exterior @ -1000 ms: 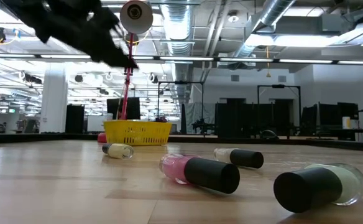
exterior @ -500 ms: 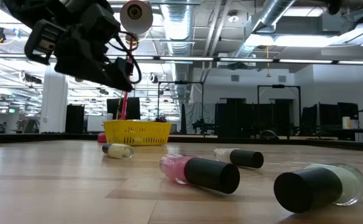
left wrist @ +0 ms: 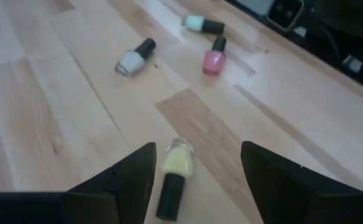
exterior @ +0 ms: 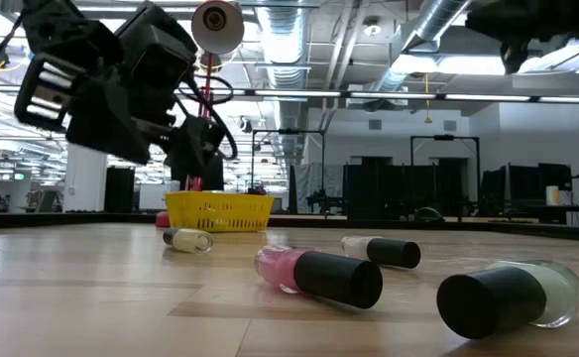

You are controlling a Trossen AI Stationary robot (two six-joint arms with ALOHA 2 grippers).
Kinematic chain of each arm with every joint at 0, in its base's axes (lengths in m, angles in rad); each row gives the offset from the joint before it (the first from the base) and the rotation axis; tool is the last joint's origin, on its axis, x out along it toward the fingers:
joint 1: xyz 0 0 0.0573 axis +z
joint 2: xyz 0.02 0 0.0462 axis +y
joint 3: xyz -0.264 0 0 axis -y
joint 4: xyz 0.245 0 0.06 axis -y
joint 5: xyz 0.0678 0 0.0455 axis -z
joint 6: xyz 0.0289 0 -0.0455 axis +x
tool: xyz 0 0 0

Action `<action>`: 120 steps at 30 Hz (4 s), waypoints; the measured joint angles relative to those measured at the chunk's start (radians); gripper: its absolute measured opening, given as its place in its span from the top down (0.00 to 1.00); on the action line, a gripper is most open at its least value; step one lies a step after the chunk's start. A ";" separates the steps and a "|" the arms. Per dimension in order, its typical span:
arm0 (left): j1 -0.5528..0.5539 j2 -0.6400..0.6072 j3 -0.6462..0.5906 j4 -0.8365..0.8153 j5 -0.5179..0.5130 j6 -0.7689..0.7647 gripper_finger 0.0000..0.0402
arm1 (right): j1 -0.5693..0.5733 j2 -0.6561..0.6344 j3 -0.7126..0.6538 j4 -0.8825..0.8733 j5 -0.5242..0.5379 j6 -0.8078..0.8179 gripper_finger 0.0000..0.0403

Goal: Pick & Place Nail Polish
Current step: Put the yellow nail polish into the yellow basket

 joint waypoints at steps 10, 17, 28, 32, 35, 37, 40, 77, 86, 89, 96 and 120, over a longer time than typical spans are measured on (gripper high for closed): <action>-0.009 0.085 0.000 0.030 -0.012 0.094 0.43 | 0.063 -0.224 -0.239 0.092 -0.004 0.075 0.99; -0.009 0.143 0.000 0.047 -0.015 0.108 0.43 | 0.106 -0.207 -0.349 0.172 -0.007 0.137 1.00; -0.008 0.215 0.001 0.065 -0.032 0.104 0.52 | 0.191 -0.213 -0.441 0.254 -0.001 0.173 1.00; -0.009 0.211 0.001 0.066 -0.067 0.102 0.60 | 0.201 -0.213 -0.442 0.256 0.005 0.181 1.00; -0.009 0.211 0.001 0.069 -0.084 0.094 0.68 | 0.199 -0.213 -0.442 0.254 0.008 0.181 1.00; -0.009 0.211 0.002 0.070 -0.097 0.083 0.73 | 0.199 -0.211 -0.442 0.252 0.015 0.182 1.00; -0.009 0.211 0.002 0.072 -0.102 0.081 0.82 | 0.199 -0.212 -0.442 0.249 0.029 0.181 1.00; -0.008 0.001 0.000 -0.077 -0.239 0.083 0.87 | 0.200 -0.196 -0.444 0.216 0.031 0.129 1.00; 0.089 -0.273 0.000 -0.286 -0.435 0.074 0.87 | 0.200 -0.196 -0.444 0.216 0.031 0.129 1.00; 0.153 -0.353 0.000 -0.330 -0.490 0.075 0.87 | 0.199 -0.196 -0.444 0.216 0.031 0.129 1.00; 0.347 -0.468 0.001 -0.348 -0.562 0.073 0.87 | 0.199 -0.196 -0.444 0.216 0.031 0.128 1.00; 0.546 -0.274 0.001 -0.421 -0.506 -0.023 0.87 | 0.198 -0.196 -0.444 0.216 0.031 0.128 1.00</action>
